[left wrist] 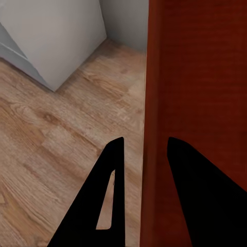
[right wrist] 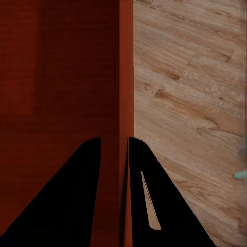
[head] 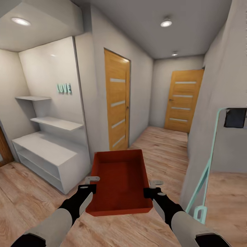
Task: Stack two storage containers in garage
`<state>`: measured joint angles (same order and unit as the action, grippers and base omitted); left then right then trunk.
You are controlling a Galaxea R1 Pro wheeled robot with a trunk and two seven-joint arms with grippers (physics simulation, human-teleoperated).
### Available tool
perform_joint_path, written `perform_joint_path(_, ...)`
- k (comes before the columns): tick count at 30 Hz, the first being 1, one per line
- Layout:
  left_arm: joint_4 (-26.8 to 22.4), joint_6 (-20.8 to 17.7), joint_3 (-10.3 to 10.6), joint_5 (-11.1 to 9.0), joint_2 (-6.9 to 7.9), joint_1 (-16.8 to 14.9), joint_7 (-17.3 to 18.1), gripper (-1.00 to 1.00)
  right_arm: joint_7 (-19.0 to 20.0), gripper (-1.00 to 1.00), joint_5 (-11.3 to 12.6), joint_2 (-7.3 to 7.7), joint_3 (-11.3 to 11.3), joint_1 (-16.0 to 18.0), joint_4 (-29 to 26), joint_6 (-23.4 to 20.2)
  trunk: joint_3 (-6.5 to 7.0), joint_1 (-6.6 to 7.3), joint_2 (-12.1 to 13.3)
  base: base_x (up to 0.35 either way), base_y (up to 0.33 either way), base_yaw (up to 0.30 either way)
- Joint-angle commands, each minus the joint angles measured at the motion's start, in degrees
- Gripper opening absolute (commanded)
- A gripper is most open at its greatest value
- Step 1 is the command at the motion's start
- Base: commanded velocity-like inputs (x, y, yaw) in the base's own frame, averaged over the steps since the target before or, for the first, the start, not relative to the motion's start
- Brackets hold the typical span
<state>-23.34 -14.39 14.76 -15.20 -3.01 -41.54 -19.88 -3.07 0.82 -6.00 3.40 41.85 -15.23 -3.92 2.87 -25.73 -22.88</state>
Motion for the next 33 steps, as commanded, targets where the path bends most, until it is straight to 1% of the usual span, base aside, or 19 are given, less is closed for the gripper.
perform_joint_path(1, -0.3, 4.45, 1.15, -0.53, 0.11, -0.04, -0.77, -1.0, -0.67, -1.0, 1.11, 0.03, 1.26, -0.01, 0.11, -0.37, -0.03, -0.05, -0.05, 0.319, 0.095, -0.223)
perform_joint_path(12, -0.3, 4.45, 1.15, -0.53, 0.11, -0.04, -0.77, -1.0, -0.66, -1.0, 1.11, 0.03, 1.26, -0.01, 0.11, -0.37, -0.03, -0.05, -0.05, 0.319, 0.095, -0.222)
perform_joint_path(33, -0.3, 4.45, 1.15, -0.53, 0.11, -0.04, -0.77, -1.0, -0.68, -1.0, 1.11, 0.06, 1.26, 0.0, 0.11, -0.3, -0.03, -0.05, -0.05, 0.319, 0.095, -0.008)
